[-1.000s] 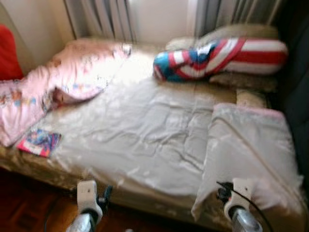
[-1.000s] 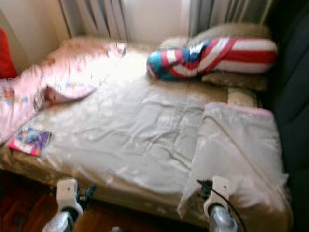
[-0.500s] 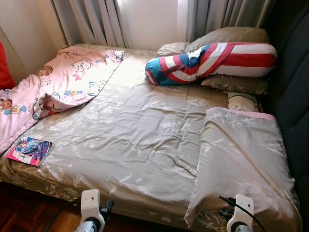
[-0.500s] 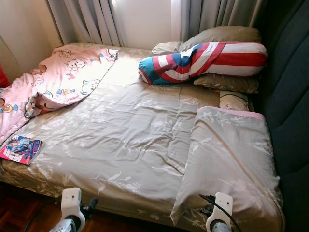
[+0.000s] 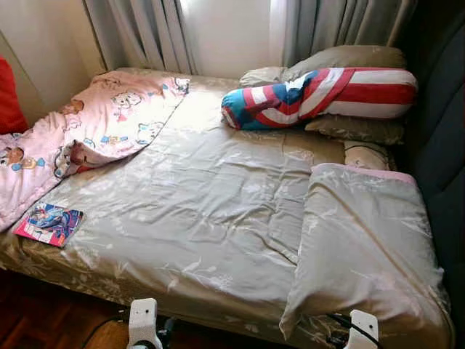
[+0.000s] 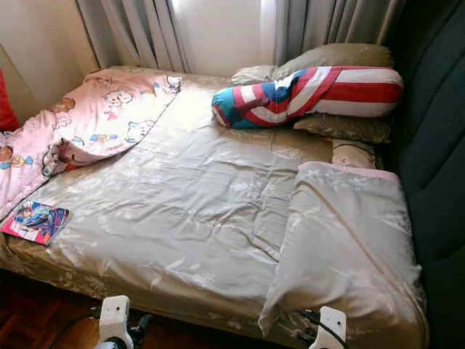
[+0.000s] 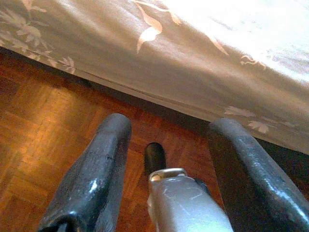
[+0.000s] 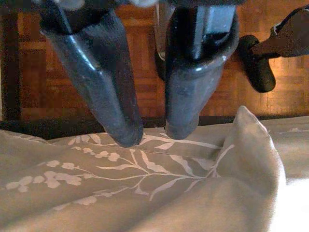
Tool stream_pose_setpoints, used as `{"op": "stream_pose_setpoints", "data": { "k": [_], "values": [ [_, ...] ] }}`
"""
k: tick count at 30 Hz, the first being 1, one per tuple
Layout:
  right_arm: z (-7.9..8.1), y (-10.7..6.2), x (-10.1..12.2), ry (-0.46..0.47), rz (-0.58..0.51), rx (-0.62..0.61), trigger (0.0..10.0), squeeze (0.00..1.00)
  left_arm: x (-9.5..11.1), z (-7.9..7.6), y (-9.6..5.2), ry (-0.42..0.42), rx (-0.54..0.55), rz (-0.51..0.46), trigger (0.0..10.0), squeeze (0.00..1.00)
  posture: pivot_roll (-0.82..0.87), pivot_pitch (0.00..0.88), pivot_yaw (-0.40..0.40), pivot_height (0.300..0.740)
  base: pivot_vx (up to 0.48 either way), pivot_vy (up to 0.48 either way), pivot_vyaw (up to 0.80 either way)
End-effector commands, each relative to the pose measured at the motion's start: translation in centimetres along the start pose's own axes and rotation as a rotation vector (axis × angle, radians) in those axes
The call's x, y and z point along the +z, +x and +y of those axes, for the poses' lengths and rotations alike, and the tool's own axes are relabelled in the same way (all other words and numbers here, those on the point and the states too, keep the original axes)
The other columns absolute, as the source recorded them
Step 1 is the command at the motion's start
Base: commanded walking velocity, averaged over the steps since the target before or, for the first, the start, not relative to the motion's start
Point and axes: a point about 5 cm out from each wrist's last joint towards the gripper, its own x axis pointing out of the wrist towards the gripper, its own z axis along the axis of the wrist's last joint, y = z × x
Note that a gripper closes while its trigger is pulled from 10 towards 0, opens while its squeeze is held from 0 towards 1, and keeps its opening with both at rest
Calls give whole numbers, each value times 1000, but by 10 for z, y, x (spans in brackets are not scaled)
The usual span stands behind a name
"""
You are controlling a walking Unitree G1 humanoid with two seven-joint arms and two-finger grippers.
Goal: Clean up the room
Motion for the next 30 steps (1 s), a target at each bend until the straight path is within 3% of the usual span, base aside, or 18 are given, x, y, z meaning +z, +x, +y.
{"op": "stream_pose_setpoints", "data": {
  "k": [1, 11, 19, 30],
  "values": [
    [-3, -1, -6, 3, 21, -10, 10000, 0, -6, -2, -2, 11, 0, 17, 10000, 0, -75, 90, 9, 740, 0, 0, 0],
    [-10, -3, -11, 7, 41, -40, 10000, 0, 1, -5, 0, 8, -5, -10, 10000, 0, -71, 90, 5, 740, 0, 245, 0],
    [-10, -3, -12, 10, 51, -42, 10000, 0, 3, -3, 0, 10, -3, -20, 10000, 0, -68, 89, 5, 740, 0, 305, -508],
    [-6, -2, -10, 9, 38, -37, 10000, 0, -3, 4, -2, 12, 10, 6, 10000, 0, -62, 87, 12, 740, 0, 337, 0]
  ]
}}
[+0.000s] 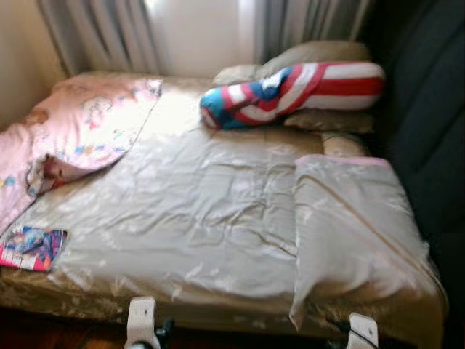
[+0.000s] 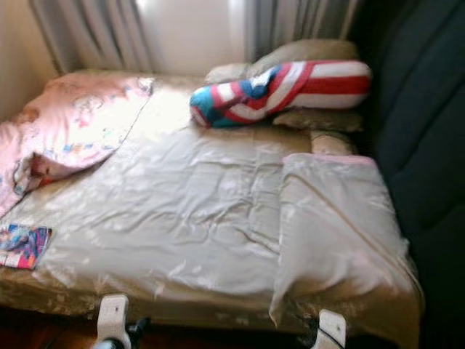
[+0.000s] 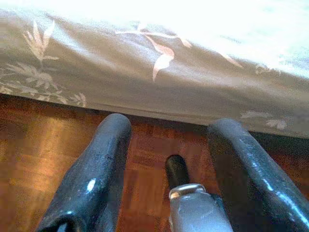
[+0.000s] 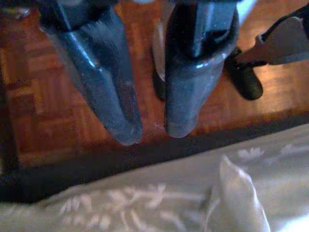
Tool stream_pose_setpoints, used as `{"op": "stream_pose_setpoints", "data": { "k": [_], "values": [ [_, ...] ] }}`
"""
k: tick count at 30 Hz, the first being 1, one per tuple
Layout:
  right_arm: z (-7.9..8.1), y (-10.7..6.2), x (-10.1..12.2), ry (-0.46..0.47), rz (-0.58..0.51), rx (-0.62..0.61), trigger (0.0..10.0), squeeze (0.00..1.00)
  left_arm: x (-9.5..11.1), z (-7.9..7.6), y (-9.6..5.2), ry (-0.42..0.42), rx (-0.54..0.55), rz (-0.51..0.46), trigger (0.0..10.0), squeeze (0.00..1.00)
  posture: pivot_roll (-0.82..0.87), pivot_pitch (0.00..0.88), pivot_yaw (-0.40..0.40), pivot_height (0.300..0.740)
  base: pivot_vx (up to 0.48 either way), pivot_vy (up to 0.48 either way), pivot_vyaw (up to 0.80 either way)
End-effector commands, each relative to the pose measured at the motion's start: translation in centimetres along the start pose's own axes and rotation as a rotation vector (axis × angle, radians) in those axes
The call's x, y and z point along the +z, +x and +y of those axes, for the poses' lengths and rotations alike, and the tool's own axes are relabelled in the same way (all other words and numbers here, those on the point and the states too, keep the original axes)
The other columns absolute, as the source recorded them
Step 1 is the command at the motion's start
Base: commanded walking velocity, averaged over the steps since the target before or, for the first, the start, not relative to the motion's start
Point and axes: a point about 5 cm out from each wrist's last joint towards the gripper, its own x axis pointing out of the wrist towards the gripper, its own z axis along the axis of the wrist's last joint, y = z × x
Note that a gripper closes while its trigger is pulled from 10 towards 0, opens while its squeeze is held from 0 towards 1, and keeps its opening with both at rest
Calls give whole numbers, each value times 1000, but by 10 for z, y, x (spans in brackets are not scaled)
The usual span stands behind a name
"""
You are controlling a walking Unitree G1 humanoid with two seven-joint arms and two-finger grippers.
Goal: Clean up the room
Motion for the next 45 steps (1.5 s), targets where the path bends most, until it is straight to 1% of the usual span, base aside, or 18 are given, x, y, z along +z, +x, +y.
{"op": "stream_pose_setpoints", "data": {
  "k": [1, 7, 15, 22, 27, 29, 32, 36, 40, 45],
  "values": [
    [1, 0, 2, 15, -6, -7, 10000, 0, -12, 5, -4, -5, 16, 52, 10000, 0, -61, 86, 13, 740, 0, 337, 0],
    [1, 1, 3, 26, -9, -15, 10000, 0, -15, 3, -4, -7, 15, 68, 10000, 0, -60, 85, 14, 740, 0, 336, 0],
    [2, 1, 4, 32, -11, -9, 10000, 0, -14, 5, -4, -8, 16, 61, 10000, 0, -58, 87, 16, 740, 0, 335, 0],
    [4, 1, 3, 13, -6, 4, 10000, 0, -14, 8, -4, -9, 20, 65, 10000, 0, -55, 89, 16, 740, 0, 335, 0],
    [5, 1, 3, -10, -14, 10, 10000, 0, -17, 11, -5, -13, 28, 92, 10000, 0, -54, 91, 16, 740, 0, 335, 0],
    [6, 1, 4, -37, -23, 27, 10000, 0, -20, 12, -6, -15, 33, 107, 10000, 0, -53, 89, 15, 740, 0, 334, 741],
    [6, 1, 4, -35, -25, 25, 10000, 0, -21, 12, -7, -16, 34, 110, 10000, 0, -52, 85, 14, 740, 0, 336, 777],
    [5, 1, 5, -10, -27, 13, 10000, 0, -22, 12, -7, -17, 35, 110, 10000, 0, -52, 84, 14, 740, 0, 337, 184],
    [6, 1, 4, -43, -26, 18, 10000, 0, -21, 10, -7, -15, 32, 101, 10000, 0, -53, 76, 15, 740, 0, 337, 0],
    [6, 0, 3, -44, -25, 20, 10000, 0, -17, 6, -5, -13, 23, 77, 10000, 0, -51, 68, 17, 740, 0, 335, 0]
  ]
}}
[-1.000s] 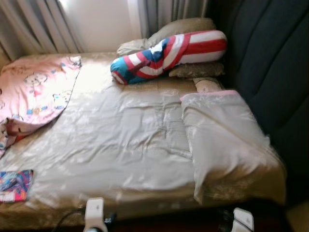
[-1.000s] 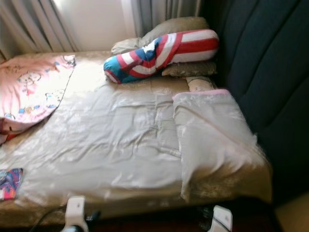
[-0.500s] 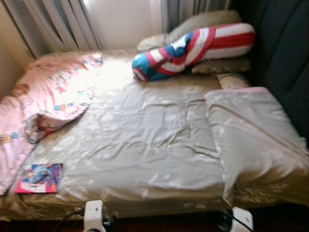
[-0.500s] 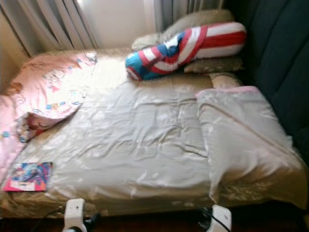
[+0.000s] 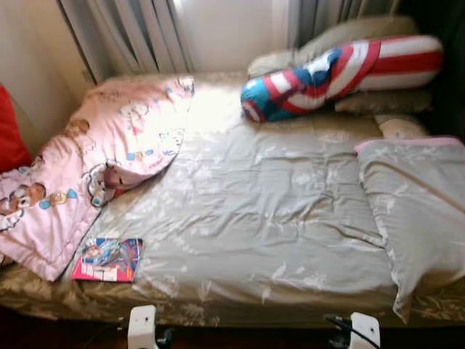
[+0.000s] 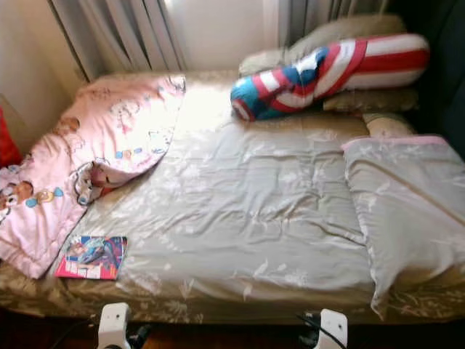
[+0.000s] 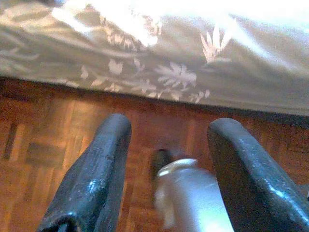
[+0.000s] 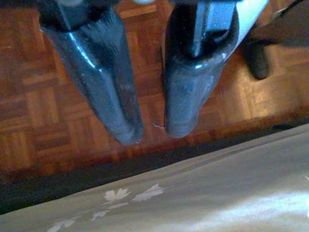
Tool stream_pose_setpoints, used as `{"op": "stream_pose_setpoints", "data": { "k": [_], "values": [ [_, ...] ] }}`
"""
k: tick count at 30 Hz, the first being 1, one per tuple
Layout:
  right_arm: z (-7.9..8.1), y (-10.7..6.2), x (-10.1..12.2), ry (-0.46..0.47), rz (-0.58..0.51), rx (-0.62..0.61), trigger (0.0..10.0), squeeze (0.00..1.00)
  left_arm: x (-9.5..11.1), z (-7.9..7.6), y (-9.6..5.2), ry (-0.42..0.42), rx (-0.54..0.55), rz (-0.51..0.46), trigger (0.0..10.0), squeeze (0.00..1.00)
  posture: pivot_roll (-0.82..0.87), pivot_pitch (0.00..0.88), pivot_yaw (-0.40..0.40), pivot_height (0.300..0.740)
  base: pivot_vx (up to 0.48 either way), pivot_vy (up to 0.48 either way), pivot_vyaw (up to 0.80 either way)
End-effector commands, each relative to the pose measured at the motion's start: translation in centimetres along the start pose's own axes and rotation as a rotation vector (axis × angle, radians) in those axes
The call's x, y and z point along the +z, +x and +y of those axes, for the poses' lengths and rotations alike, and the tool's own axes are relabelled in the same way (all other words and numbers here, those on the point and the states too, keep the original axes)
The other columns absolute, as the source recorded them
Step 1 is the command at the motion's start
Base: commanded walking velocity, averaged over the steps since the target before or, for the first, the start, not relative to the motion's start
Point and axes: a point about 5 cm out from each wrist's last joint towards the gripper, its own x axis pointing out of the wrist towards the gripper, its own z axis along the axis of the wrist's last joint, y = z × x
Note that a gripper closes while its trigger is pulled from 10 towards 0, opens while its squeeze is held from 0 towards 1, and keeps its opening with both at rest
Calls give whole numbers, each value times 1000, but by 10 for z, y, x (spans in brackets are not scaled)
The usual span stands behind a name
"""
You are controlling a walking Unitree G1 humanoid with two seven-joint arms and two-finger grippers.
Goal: Clean up the room
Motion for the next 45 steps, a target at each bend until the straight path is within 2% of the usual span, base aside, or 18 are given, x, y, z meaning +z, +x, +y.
{"op": "stream_pose_setpoints", "data": {
  "k": [1, 13, 19, 24, 27, 28, 34, 45],
  "values": [
    [8, 0, -1, -5, 3, 21, 10000, 0, 2, 5, -1, 12, 17, -23, 10000, 0, -49, 66, 17, 740, 0, 334, 0],
    [9, 0, -1, -26, 3, 21, 10000, 0, 20, -5, -4, 21, -3, -141, 10000, 0, -52, 80, 16, 740, 0, 334, 0],
    [8, 0, -1, -34, 2, 19, 10000, 0, 8, -14, -18, 16, 0, -159, 10000, 0, -51, 80, 9, 740, 0, 334, 0],
    [9, 1, 1, -41, -1, 24, 10000, 0, 13, -21, -27, 11, -1, -185, 10000, 0, -52, 71, 6, 740, 0, 334, 0],
    [11, 2, 4, -50, -6, 31, 10000, 0, 15, -17, -21, 8, 2, -165, 10000, 0, -51, 56, 4, 740, 0, 333, 0],
    [13, 2, 7, -56, -10, 36, 10000, 0, 21, -13, -13, 5, 7, -155, 10000, 0, -51, 44, 3, 740, 0, 334, 0],
    [17, 5, 18, -67, -24, 52, 10000, 0, 38, -14, -10, -10, 24, -164, 10000, 0, -50, 0, -5, 740, 0, 336, 0],
    [12, 6, 27, -85, -45, 59, 10000, 0, 34, -13, -1, -27, 58, -116, 10000, 0, -48, 0, -15, 740, 0, 61, 0]
  ]
}}
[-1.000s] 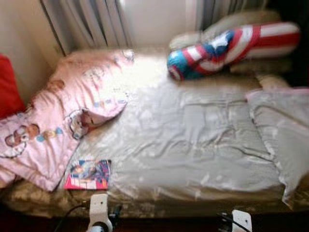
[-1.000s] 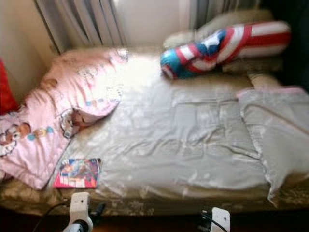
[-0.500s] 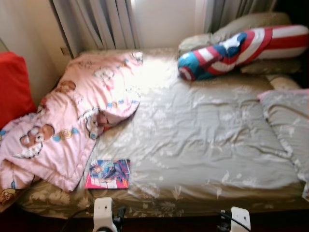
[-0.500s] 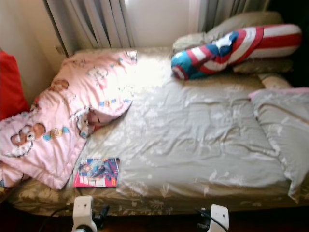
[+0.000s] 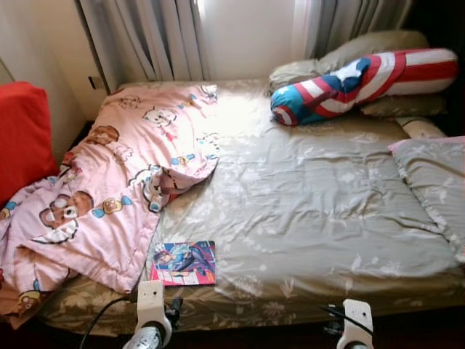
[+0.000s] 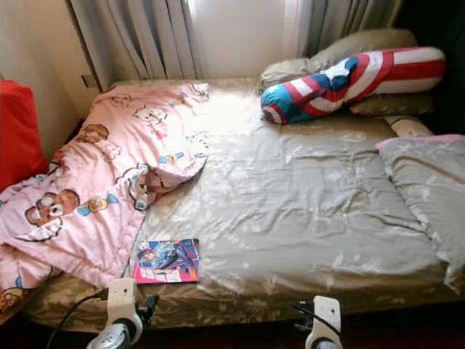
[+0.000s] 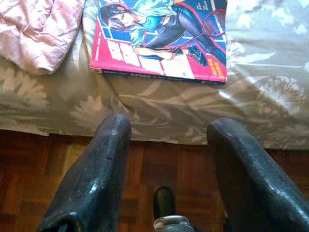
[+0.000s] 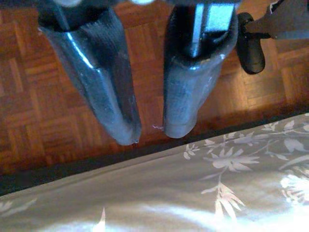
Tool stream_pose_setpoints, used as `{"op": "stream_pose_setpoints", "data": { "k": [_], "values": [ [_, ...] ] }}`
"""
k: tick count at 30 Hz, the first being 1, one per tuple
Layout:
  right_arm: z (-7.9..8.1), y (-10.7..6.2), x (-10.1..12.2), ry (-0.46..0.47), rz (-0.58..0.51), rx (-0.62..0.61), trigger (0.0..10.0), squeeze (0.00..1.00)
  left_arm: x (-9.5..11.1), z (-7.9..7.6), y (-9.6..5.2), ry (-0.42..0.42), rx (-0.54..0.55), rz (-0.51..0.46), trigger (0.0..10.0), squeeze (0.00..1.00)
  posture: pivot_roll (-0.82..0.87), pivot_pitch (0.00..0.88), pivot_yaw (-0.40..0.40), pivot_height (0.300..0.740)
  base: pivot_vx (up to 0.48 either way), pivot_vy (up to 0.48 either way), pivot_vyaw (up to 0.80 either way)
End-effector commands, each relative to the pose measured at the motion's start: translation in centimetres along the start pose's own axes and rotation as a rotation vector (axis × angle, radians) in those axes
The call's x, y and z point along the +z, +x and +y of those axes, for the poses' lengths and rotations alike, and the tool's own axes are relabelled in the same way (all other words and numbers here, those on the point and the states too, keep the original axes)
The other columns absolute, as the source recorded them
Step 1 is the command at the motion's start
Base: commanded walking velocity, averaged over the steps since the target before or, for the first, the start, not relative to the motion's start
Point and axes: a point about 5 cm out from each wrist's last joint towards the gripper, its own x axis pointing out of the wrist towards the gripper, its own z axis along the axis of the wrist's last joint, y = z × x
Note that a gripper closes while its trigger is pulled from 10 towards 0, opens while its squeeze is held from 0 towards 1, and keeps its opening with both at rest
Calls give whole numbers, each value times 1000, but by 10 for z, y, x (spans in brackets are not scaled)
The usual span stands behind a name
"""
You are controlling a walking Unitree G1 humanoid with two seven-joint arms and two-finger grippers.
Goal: Clean up the room
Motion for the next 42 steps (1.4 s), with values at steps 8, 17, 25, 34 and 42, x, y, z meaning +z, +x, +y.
{"op": "stream_pose_setpoints", "data": {
  "k": [8, 17, 25, 34, 42],
  "values": [
    [-4, -1, -3, 23, 4, -28, 10000, 0, -6, 2, 2, -8, 36, 22, 10000, 0, -63, 0, 3, 740, 0, 60, 0],
    [4, -6, -26, 46, 49, -33, 10000, 0, -20, 19, -6, 2, 82, 35, 10000, 0, -56, 0, 46, 740, 0, 480, 0],
    [-10, -10, -35, 90, 56, -73, 10000, 0, -20, 12, -3, 39, 55, 57, 10000, 0, -88, 0, 95, 740, 0, 480, 0],
    [-15, -10, -32, 62, 61, -53, 10000, 0, -24, 27, -7, 7, 74, 30, 10000, 0, -49, 0, 51, 740, 0, 480, 0],
    [-20, -8, -24, 28, 58, -45, 10000, 0, -49, 48, -18, -23, 103, 122, 10000, 0, -32, 0, 5, 740, 0, 220, 0]
  ]
}}
